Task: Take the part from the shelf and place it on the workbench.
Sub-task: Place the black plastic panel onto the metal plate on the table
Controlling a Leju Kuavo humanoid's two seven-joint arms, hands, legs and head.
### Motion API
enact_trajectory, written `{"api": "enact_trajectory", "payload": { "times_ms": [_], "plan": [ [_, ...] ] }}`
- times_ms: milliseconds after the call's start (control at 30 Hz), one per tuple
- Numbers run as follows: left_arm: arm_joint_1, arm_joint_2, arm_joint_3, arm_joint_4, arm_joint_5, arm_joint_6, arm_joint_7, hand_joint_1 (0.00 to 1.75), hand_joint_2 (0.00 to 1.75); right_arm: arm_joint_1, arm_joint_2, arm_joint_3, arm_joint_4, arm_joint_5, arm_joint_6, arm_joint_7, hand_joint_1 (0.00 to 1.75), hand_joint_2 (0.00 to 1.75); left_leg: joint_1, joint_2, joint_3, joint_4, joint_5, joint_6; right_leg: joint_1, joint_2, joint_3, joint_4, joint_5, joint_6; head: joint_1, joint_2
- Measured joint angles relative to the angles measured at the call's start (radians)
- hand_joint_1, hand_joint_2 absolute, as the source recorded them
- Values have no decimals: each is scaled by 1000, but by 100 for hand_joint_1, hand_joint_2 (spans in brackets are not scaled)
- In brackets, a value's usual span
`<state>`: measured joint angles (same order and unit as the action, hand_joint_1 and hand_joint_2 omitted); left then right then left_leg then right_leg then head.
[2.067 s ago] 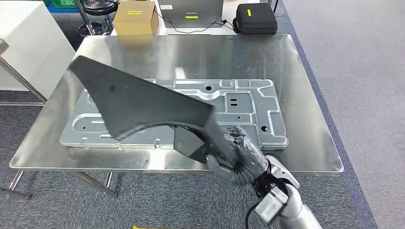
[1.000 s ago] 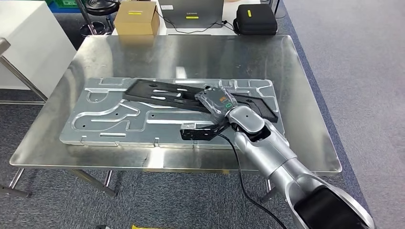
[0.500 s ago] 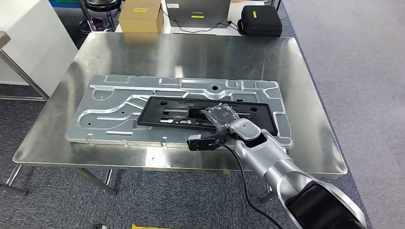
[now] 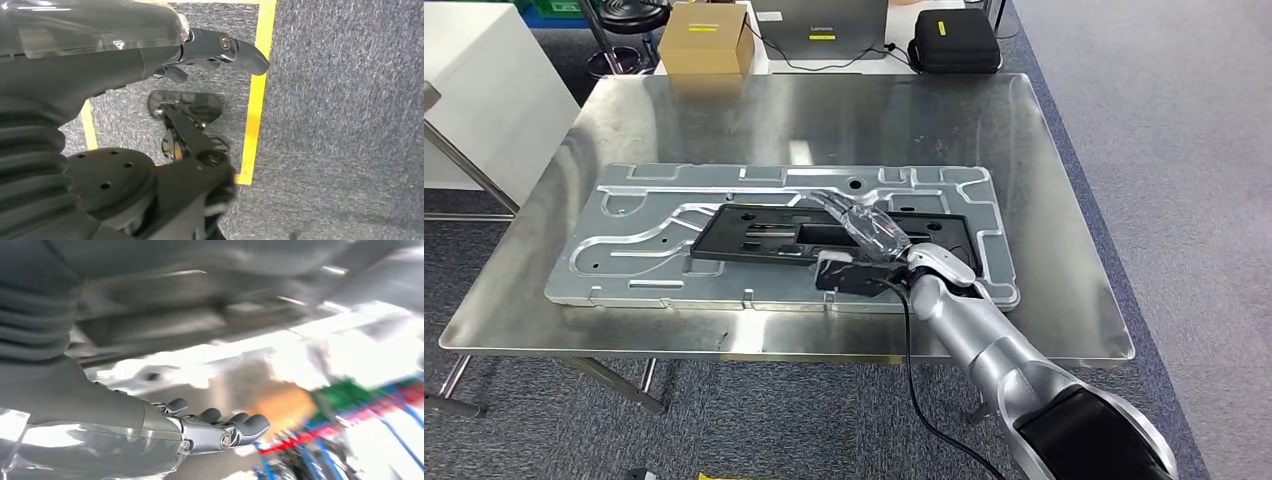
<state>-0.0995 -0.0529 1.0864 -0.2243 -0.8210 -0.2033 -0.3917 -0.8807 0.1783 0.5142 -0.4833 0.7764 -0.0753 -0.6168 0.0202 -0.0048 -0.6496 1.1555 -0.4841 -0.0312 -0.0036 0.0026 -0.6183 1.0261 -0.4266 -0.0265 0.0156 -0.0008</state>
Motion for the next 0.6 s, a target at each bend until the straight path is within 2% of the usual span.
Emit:
{"api": "enact_trajectory", "payload": {
  "times_ms": [67, 167, 233, 267, 333, 367, 400, 433, 467, 533, 567, 600],
  "plan": [
    [-3, 0, 0, 0, -2, -3, 0, 0, 0, 19, 1, -47, -85, -128, 77, -55, 0, 0, -2, 0, 48, -103, 34, 8, 3, 1, -5, 8, -3, 9, 0, 0],
    [-5, 0, 0, 0, -3, -9, -3, 0, 0, 57, -4, -100, -235, -345, 202, -79, 0, 0, -5, -2, 54, -123, 37, 24, 6, 1, -10, 9, -1, 23, 1, 0],
    [-6, -1, 0, 0, 0, -17, -8, 0, 0, 86, -16, -134, -341, -486, 267, -82, 0, 0, -3, -1, 55, -128, 42, 38, 3, 1, -21, 34, -22, 34, 1, 0],
    [-6, -1, 1, 0, 3, -20, -13, 0, 0, 101, -25, -155, -399, -558, 293, -84, 0, 0, -1, -1, 55, -130, 44, 43, 1, 1, -38, 75, -47, 40, 1, 0],
    [-4, -1, 4, 0, 15, -24, -25, 0, 0, 134, -46, -201, -513, -686, 321, -88, 0, 0, -2, -1, 55, -130, 45, 49, -2, 0, -97, 200, -109, 48, 2, 0],
    [-1, -1, 7, 0, 22, -25, -33, 0, 0, 158, -59, -227, -569, -727, 318, -89, 0, 0, -2, -1, 55, -130, 44, 50, -2, 0, -124, 257, -129, 50, 2, 0],
    [2, -1, 11, 0, 28, -25, -40, 0, 0, 185, -73, -255, -629, -750, 304, -89, 0, 0, -3, -2, 55, -130, 44, 51, -2, 0, -138, 284, -130, 50, 2, 0],
    [6, -1, 15, 0, 33, -26, -45, 0, 0, 214, -88, -290, -693, -756, 277, -89, 0, 0, -3, -3, 56, -130, 43, 52, -2, 0, -132, 272, -114, 49, 2, 0],
    [11, -1, 21, 0, 39, -26, -49, 0, 0, 240, -104, -328, -756, -746, 234, -90, 0, 0, -4, -3, 57, -129, 44, 52, -2, 0, -107, 222, -83, 46, 2, 0],
    [19, -4, 31, 0, 49, -24, -53, 0, 0, 289, -135, -410, -869, -683, 97, -90, 0, 0, -9, -5, 57, -128, 44, 52, 3, -2, -36, 80, -23, 34, 1, 0],
    [22, -6, 36, 0, 54, -23, -54, 0, 0, 316, -152, -450, -913, -642, 15, -89, 0, 0, -10, -7, 56, -128, 44, 49, 6, -3, -12, 31, -7, 29, 1, 0],
    [24, -8, 41, 0, 58, -21, -56, 0, 0, 348, -168, -486, -949, -606, -58, -89, 0, 0, -11, -9, 55, -128, 44, 46, 9, -5, 0, 5, -1, 26, 1, 0]
  ]
}}
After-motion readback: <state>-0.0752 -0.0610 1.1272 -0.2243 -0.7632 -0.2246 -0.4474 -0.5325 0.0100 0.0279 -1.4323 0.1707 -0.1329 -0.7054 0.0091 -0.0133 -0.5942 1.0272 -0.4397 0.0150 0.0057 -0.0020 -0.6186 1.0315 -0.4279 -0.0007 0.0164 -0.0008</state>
